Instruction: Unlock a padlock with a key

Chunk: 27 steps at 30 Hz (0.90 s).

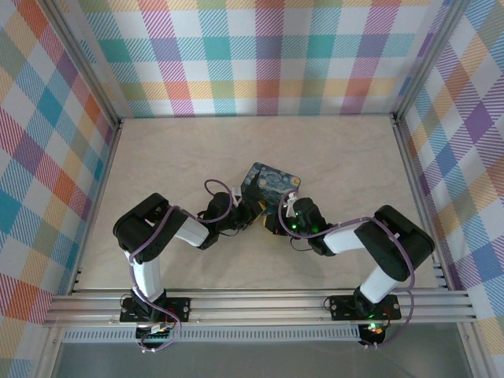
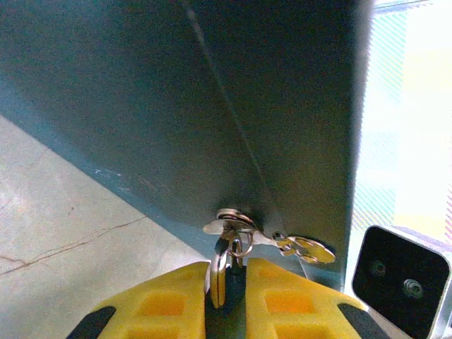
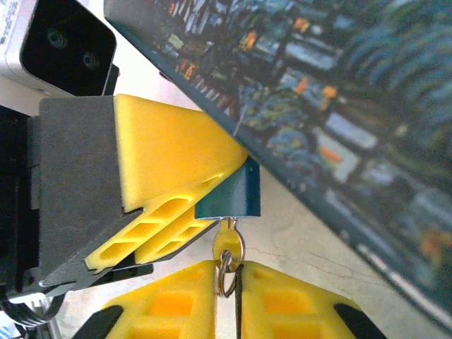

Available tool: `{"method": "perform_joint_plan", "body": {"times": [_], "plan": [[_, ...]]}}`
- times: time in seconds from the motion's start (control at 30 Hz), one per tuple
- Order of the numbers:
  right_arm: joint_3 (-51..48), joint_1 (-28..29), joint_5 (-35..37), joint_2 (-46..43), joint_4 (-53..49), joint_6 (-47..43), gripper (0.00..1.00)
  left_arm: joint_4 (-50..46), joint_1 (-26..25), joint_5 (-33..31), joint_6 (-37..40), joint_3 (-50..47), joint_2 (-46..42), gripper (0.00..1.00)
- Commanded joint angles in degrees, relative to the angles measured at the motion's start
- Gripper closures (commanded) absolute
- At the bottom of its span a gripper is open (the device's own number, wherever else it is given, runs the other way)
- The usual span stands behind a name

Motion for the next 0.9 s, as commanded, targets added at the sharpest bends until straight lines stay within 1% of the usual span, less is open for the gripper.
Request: {"method": "perform_joint_plan", "body": {"times": [0.0, 0.1, 0.2, 0.33, 0.4, 0.53, 0.63, 0.7, 0.8, 0.87], "plan": [[-0.02, -0.14, 0.04, -3.57, -1.67, -2.18, 0.78, -0.61, -0.56, -0.51, -0.45, 0.78, -0.74, 0.96], [-0.59, -0.24, 2.31, -6.45, -6.91, -5.53, 0.68, -2.53, -0.56, -0.58, -1.20, 1.12, -1.62, 1.00], [-0.52, -0.37, 6.41, -12.04, -14.68, -10.72, 0.58, -5.38, -0.56, -0.80, -3.16, 1.42, -2.68, 1.00], [0.64, -0.38, 10.60, -20.96, -24.49, -21.28, 0.44, -10.13, -0.50, -0.64, -4.57, 2.50, -4.69, 1.00], [0.93, -0.28, 11.57, -24.55, -26.87, -27.02, 0.39, -12.67, -0.59, -0.62, -5.41, 3.26, -5.53, 1.00], [0.76, 0.94, 10.44, -29.48, -26.27, -37.67, 0.37, -15.66, -0.95, -0.49, -8.00, 4.52, -6.26, 1.00], [0.50, 6.47, 18.12, -30.92, -24.43, -48.07, 0.37, -16.44, -1.15, -0.36, -11.20, 4.89, -6.23, 1.00], [0.30, 10.18, 23.07, -29.65, -22.58, -57.74, 0.38, -16.18, -1.18, -0.02, -13.12, 4.99, -6.04, 1.00], [0.36, 13.57, 28.02, -25.81, -20.10, -69.10, 0.38, -16.24, -1.23, 0.25, -14.70, 5.00, -5.80, 1.00], [0.23, 14.48, 30.02, -23.01, -18.10, -74.90, 0.38, -16.20, -1.27, 0.17, -15.36, 4.96, -5.93, 1.00]]}}
